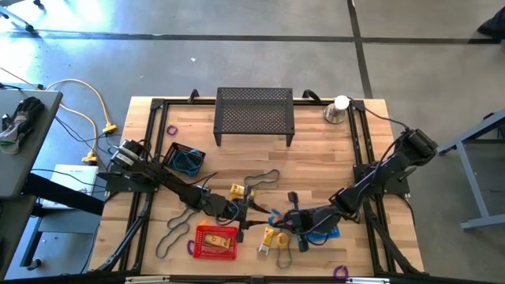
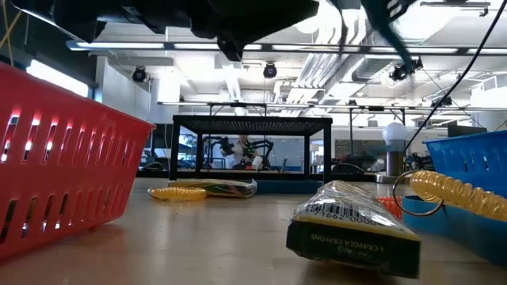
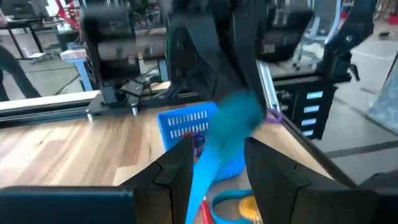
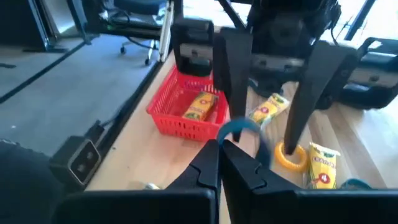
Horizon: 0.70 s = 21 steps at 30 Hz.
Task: Pick & Place Office Desk Supplies
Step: Put the blue rubber band into the black bin
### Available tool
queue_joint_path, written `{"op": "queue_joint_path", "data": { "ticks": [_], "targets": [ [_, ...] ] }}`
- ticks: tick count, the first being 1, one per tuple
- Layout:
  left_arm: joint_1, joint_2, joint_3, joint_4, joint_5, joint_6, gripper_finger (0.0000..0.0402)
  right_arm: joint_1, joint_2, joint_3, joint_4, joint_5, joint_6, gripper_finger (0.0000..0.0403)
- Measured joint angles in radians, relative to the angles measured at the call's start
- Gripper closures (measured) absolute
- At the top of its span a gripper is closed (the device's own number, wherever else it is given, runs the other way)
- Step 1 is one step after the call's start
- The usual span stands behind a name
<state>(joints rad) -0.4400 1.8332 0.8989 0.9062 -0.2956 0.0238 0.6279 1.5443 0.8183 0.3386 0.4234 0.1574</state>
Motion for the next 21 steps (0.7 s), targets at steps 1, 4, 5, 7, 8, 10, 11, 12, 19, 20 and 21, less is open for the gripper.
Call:
{"op": "queue_joint_path", "data": {
  "ticks": [1,4,5,7,8,10,11,12,19,20,21],
  "targets": [
    [0.005,0.000,0.000,0.001,0.005,-0.006,0.0265,-0.004,0.003,-0.001,0.001,-0.011,0.000,0.0401],
    [0.019,0.000,0.000,0.000,0.013,-0.035,0.0265,-0.015,0.002,0.000,0.023,-0.041,-0.001,0.0401],
    [0.022,0.000,0.000,0.000,0.014,-0.047,0.0265,-0.017,0.002,0.000,0.026,-0.041,-0.001,0.0401],
    [0.030,0.000,0.000,-0.001,0.027,-0.063,0.0265,-0.018,0.002,-0.001,0.032,-0.041,-0.008,0.0401],
    [0.034,0.000,0.000,-0.001,0.038,-0.066,0.0265,-0.018,0.002,-0.001,0.041,-0.042,-0.015,0.0401],
    [0.040,0.000,0.000,0.000,0.063,-0.069,0.0265,-0.018,0.002,-0.001,0.050,-0.042,-0.027,0.0401],
    [0.042,0.000,0.000,-0.001,0.073,-0.070,0.0265,-0.018,0.002,-0.001,0.049,-0.042,-0.029,0.0401],
    [0.043,0.000,0.000,-0.001,0.083,-0.070,0.0265,-0.018,0.002,-0.001,0.049,-0.042,-0.030,0.0401],
    [0.043,0.000,0.000,0.000,0.119,-0.078,0.0265,-0.020,0.002,-0.001,0.067,-0.042,-0.055,0.0401],
    [0.043,0.000,0.000,-0.001,0.129,-0.082,0.0265,-0.020,0.002,-0.001,0.067,-0.042,-0.056,0.0401],
    [0.043,0.000,0.000,0.000,0.133,-0.082,0.0265,-0.020,0.002,-0.001,0.068,-0.042,-0.057,0.0401]
  ]
}}
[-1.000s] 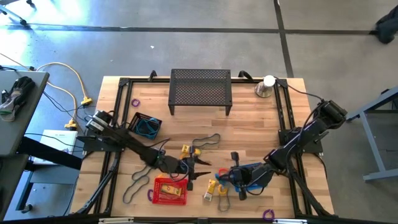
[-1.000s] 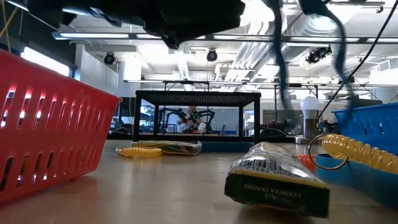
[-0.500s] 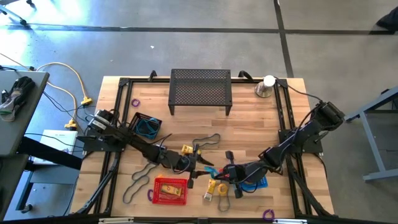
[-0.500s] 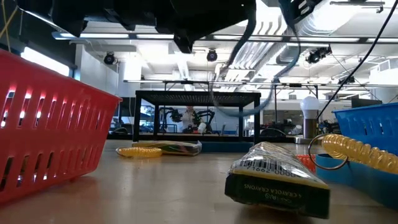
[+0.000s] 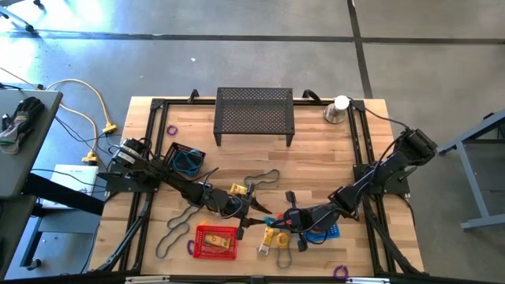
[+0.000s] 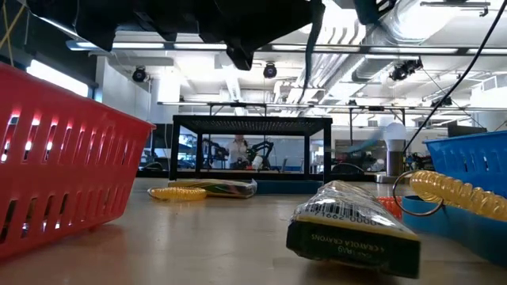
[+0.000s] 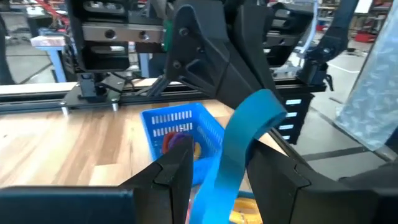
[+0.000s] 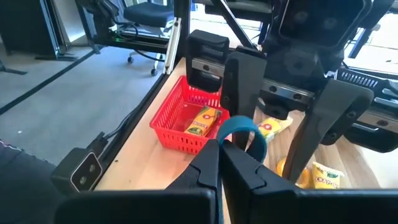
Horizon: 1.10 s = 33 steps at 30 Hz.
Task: Pick & Place Office Desk Supplies
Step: Put the blue rubber band into the black bin
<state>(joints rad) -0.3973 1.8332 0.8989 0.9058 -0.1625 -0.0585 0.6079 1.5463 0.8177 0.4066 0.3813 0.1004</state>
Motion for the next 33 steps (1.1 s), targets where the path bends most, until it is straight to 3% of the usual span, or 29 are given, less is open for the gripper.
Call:
{"op": "queue_joint_path", "data": {
  "ticks": [33],
  "targets": [
    [0.023,0.064,0.000,0.080,-0.024,-0.070,0.0265,-0.002,-0.002,0.000,0.022,-0.021,-0.045,0.0401]
  ]
}}
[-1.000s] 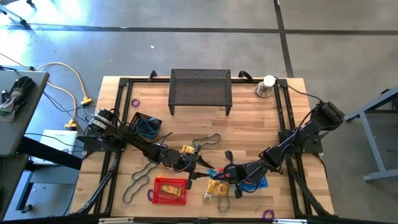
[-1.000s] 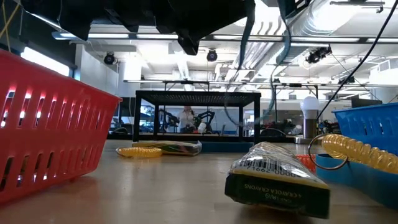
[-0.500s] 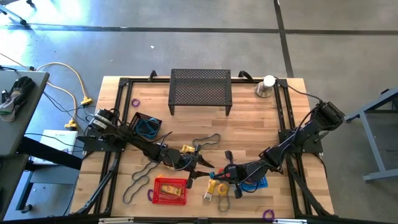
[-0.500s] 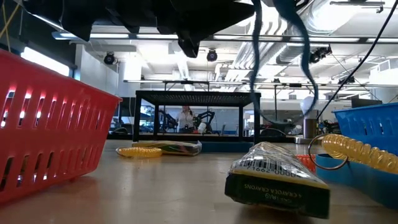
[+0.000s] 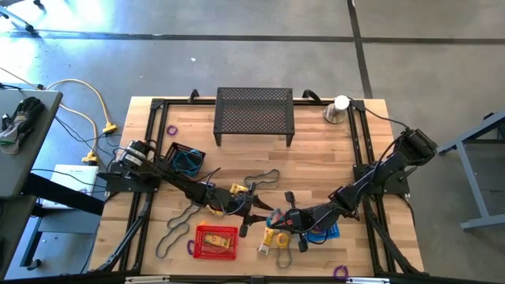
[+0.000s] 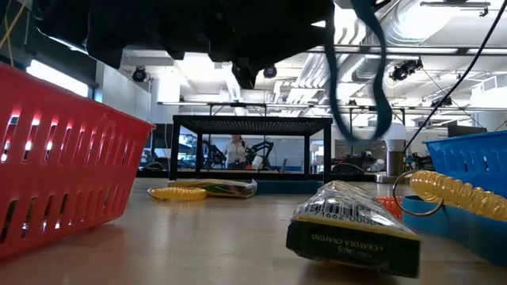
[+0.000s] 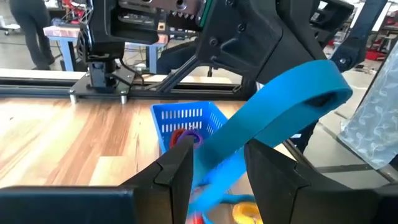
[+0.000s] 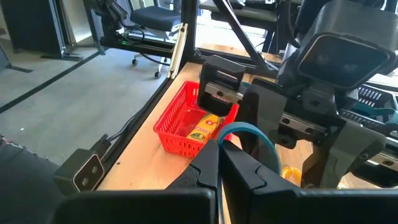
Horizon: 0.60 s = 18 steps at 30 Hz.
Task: Pick & Place Office Desk Supplies
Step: Put the blue rubber band into the black bin
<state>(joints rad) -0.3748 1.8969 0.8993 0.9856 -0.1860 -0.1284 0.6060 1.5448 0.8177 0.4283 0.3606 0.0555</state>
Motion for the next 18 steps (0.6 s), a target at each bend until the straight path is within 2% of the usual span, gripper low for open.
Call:
{"op": "queue_joint_path", "data": {
  "ticks": [12,18],
  "targets": [
    [0.008,0.000,0.001,0.023,-0.008,-0.007,0.0265,-0.027,0.000,0.000,0.019,0.014,0.025,0.0401],
    [0.008,0.000,0.001,0.026,-0.093,-0.029,0.0265,-0.033,0.000,0.000,0.019,0.001,0.030,0.0401]
  ]
}}
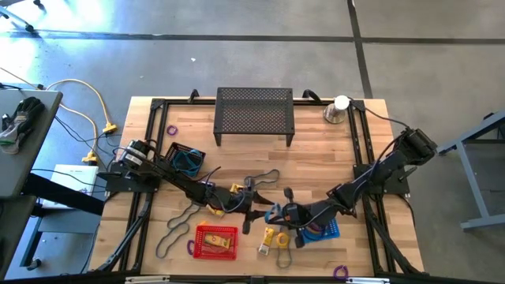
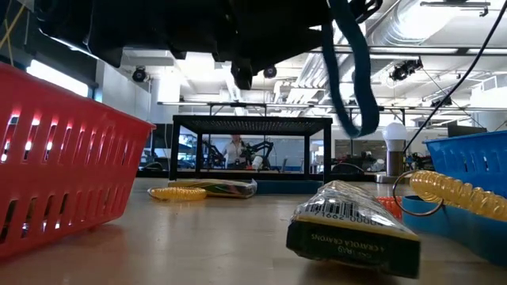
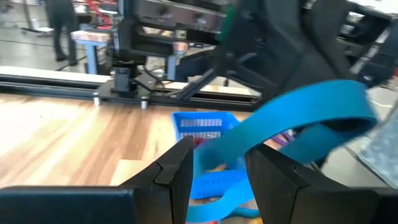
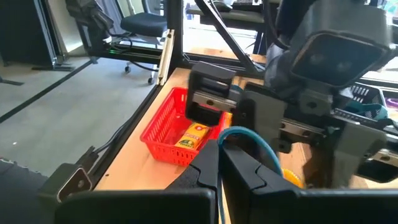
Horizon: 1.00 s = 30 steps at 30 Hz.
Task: Pick & Place Office Desk Supplies
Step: Put the blue rubber band into the black bin
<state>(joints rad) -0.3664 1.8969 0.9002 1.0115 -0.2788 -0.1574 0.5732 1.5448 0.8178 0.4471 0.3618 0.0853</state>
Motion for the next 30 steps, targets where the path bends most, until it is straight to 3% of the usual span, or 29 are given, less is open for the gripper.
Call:
{"op": "queue_joint_path", "data": {
  "ticks": [15,30],
  "targets": [
    [0.000,0.000,0.000,0.000,-0.011,0.000,0.0276,0.000,0.000,0.000,-0.002,-0.013,0.000,0.0401],
    [-0.003,0.000,0.000,0.000,0.003,0.077,0.0391,0.000,0.000,0.000,-0.017,-0.025,0.017,0.0401]
  ]
}}
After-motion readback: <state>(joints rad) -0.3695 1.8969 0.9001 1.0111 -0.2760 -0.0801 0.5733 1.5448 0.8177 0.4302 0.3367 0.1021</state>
